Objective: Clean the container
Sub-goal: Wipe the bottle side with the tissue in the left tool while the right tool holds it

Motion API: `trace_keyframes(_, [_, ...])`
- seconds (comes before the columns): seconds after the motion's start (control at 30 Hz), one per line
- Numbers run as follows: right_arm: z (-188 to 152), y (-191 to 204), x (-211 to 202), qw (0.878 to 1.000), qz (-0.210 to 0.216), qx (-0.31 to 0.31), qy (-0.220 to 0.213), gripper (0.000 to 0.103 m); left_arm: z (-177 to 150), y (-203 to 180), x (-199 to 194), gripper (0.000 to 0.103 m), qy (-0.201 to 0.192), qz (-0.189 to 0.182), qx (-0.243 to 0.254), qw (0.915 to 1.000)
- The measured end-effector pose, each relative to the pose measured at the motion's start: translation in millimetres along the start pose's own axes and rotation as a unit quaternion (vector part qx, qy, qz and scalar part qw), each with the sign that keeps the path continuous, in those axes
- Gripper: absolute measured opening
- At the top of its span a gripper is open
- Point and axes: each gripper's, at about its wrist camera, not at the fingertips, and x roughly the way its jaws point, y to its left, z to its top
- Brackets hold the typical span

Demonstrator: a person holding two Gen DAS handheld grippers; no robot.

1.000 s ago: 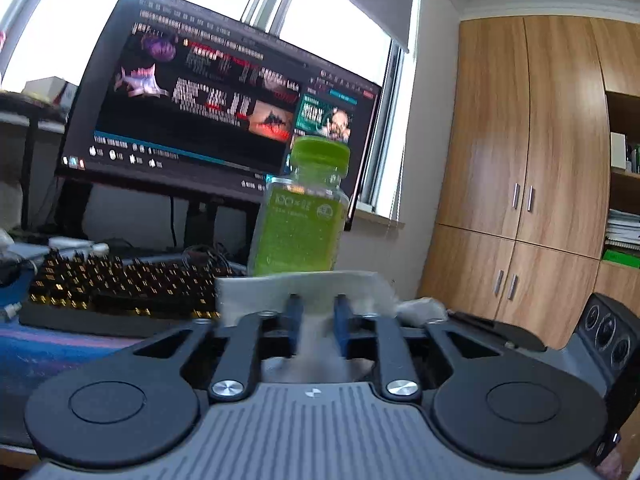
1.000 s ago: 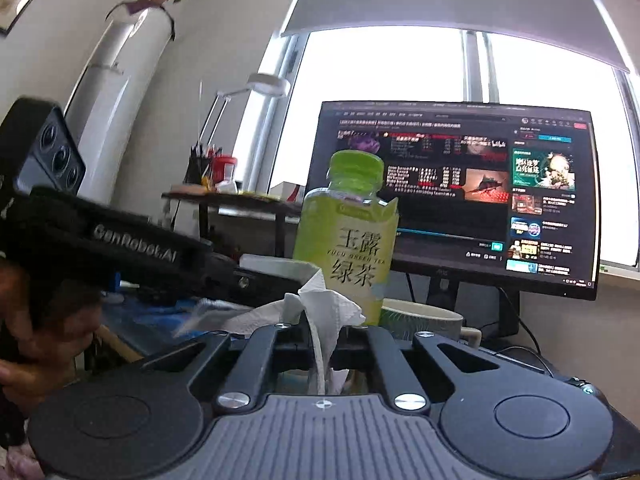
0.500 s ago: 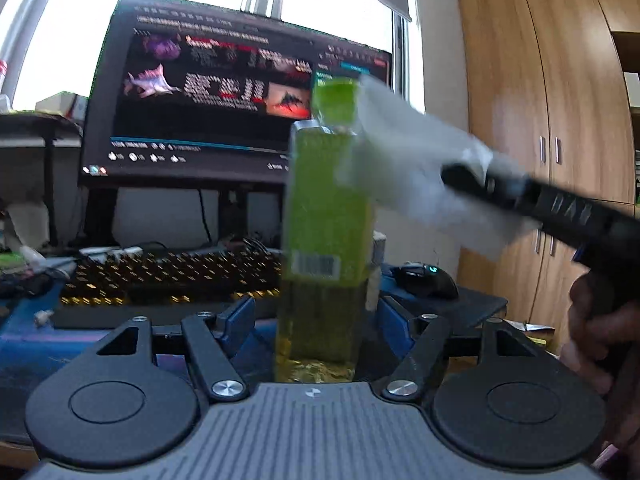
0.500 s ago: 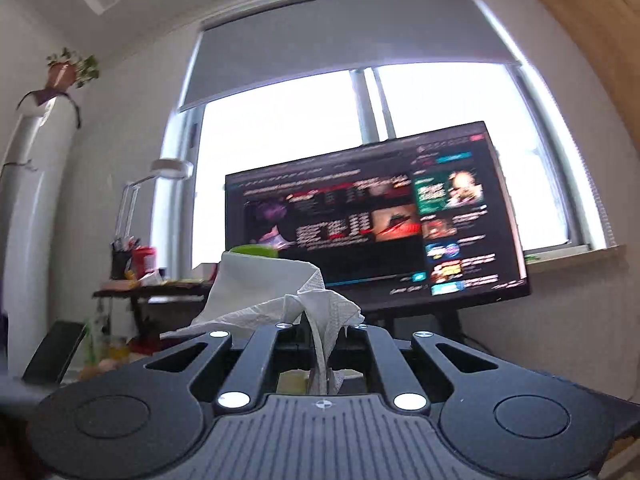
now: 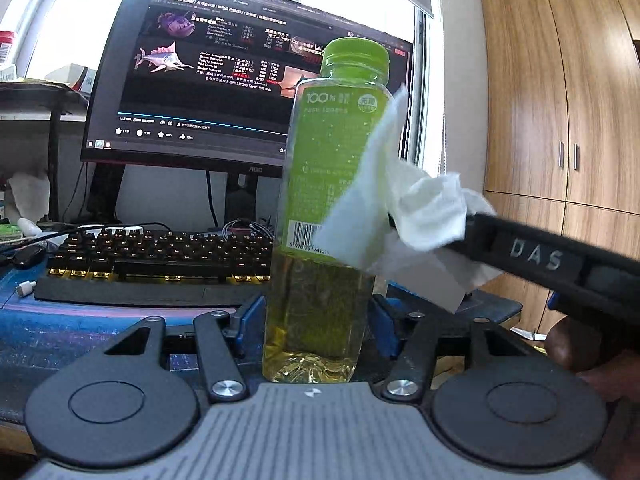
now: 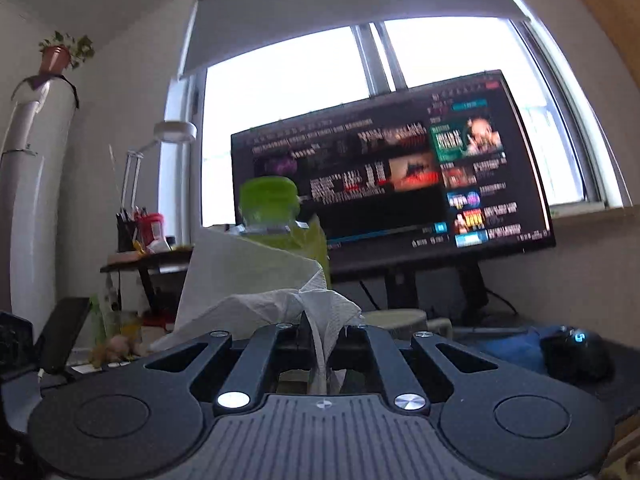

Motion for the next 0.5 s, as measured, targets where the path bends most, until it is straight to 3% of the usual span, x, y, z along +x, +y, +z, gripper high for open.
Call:
trace_keyframes(0.27, [-3.2, -5.6, 3.2, 1.000, -0.012, -0.001, 0.017, 0.006, 0.5, 2.8, -3.9, 0.060, 0.006, -0.006, 0.000, 1.0000])
trace_keyframes(0.5, [10.9, 11.0, -18.5, 0.998, 0.011, -0.018, -0.061, 0.006, 3.0, 8.2, -6.5, 0.061, 0.008, -0.010, -0.007, 0.9999])
